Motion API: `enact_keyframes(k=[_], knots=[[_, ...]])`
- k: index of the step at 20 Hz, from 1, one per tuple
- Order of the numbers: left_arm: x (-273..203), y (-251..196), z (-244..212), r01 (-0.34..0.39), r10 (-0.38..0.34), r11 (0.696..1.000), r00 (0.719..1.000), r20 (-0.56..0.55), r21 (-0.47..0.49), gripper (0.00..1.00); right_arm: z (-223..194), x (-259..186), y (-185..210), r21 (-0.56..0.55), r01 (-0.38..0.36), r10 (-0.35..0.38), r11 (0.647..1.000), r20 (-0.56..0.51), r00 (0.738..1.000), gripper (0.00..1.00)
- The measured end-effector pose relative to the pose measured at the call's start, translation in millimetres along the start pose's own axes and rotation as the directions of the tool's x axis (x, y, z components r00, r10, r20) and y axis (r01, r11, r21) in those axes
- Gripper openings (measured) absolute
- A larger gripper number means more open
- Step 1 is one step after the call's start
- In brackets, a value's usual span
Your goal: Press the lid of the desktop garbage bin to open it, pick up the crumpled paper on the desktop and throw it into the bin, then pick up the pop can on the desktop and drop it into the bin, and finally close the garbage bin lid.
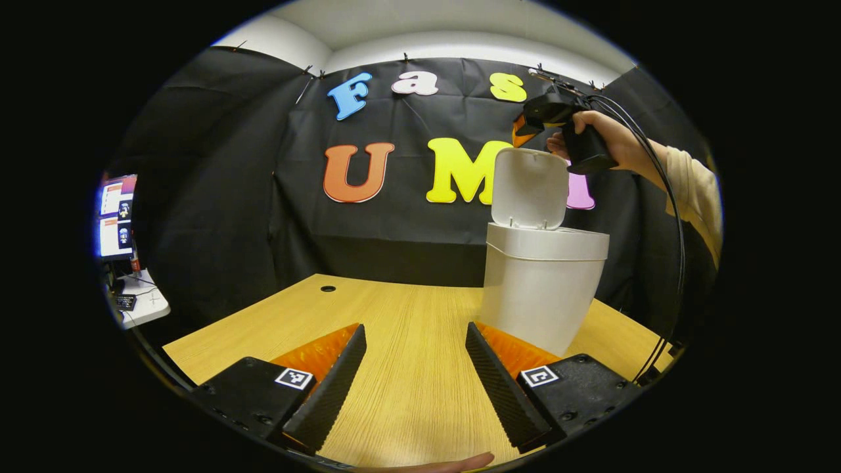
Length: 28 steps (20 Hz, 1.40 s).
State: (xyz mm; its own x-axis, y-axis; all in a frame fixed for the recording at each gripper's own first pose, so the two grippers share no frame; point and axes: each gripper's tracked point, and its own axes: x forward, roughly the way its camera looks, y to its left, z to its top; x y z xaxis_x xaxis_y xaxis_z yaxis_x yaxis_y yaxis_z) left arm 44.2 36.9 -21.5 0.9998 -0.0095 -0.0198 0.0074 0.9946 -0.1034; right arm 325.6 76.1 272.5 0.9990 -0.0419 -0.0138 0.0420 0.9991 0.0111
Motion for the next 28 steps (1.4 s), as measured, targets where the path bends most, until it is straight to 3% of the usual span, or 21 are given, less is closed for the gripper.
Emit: enact_keyframes(k=[5,12,26,28], knots=[[-3,-9,-2,0.037,-0.038,0.998,0.999,-0.018,-0.043,0.99,-15,-20,5,-0.014,-0.019,0.019,1.000,-0.009,1.000,0.94],[-6,-3,-8,0.012,-0.012,1.000,1.000,-0.024,-0.027,0.98,-75,-41,14,-0.078,-0.055,0.045,0.995,-0.129,0.991,0.95],[-5,-8,-16,0.014,-0.013,1.000,0.999,-0.048,0.012,0.98,-168,-62,-13,0.002,-0.071,0.069,0.997,-0.289,0.955,0.99],[-5,-9,-17,0.011,-0.010,1.000,0.998,-0.055,0.017,0.98,-180,-66,-13,-0.041,-0.074,0.059,0.996,-0.282,0.958,0.99]])
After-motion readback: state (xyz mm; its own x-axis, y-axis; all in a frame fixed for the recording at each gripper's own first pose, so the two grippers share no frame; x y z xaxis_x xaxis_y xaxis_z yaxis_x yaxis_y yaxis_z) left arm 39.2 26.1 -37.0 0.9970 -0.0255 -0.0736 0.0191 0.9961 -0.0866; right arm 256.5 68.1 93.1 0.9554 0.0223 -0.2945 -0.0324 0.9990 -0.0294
